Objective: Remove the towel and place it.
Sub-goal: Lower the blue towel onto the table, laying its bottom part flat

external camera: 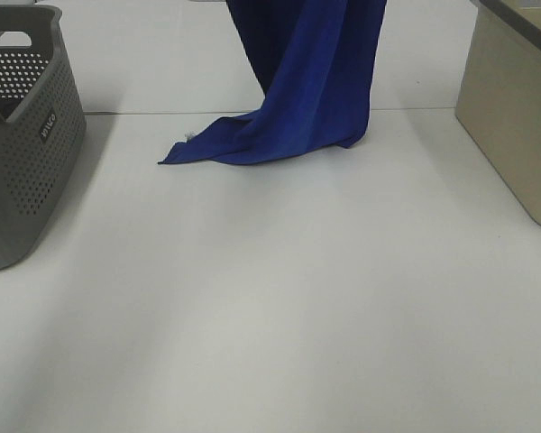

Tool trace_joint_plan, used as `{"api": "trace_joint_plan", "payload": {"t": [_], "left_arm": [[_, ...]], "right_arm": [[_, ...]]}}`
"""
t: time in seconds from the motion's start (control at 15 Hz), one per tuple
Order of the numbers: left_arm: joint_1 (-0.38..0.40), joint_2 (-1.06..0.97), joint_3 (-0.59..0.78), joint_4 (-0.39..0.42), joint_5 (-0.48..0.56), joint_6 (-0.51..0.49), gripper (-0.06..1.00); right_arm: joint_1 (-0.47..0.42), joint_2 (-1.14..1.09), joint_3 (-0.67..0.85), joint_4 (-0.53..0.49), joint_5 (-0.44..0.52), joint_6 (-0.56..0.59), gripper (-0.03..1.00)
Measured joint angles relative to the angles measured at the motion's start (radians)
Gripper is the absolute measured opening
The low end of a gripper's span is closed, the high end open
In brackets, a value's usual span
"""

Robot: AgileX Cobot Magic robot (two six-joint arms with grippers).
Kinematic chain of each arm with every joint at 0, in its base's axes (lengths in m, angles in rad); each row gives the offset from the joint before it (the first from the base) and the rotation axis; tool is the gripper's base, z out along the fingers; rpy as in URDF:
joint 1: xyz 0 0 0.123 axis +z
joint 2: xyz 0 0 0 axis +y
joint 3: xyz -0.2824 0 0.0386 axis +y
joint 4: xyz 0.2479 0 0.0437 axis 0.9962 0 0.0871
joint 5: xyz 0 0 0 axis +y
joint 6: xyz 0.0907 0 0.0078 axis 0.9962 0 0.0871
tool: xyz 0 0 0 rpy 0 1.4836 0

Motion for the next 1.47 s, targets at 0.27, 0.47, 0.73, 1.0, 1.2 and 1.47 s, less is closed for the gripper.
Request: {"api": "trace_joint_plan", "payload": {"t": [0.27,0.47,0.73,1.0,1.2,1.47], "left_arm": [[0.0,-0.059,0.0,-0.076,0.281,0.009,0.0],[0.0,-0.11,0.009,-0.123,0.294,-0.038,0.0],[0.0,-0.204,0.15,-0.138,0.296,-0.063,0.0],[0.0,-0.332,0.321,-0.135,0.297,-0.083,0.0],[0.0,-0.47,0.507,-0.149,0.296,-0.129,0.0],[0.0,-0.6,0.671,-0.228,0.296,-0.14,0.0]], "right_arm": [[0.0,-0.05,0.0,-0.008,0.217,0.072,0.02],[0.0,-0.076,0.0,-0.014,0.359,0.1,0.02],[0.0,-0.09,0.0,-0.033,0.384,0.128,0.02],[0.0,-0.155,0.103,-0.031,0.384,0.17,0.02],[0.001,-0.27,0.31,0.011,0.384,0.17,0.02],[0.001,-0.386,0.503,0.048,0.383,0.168,0.02]]}}
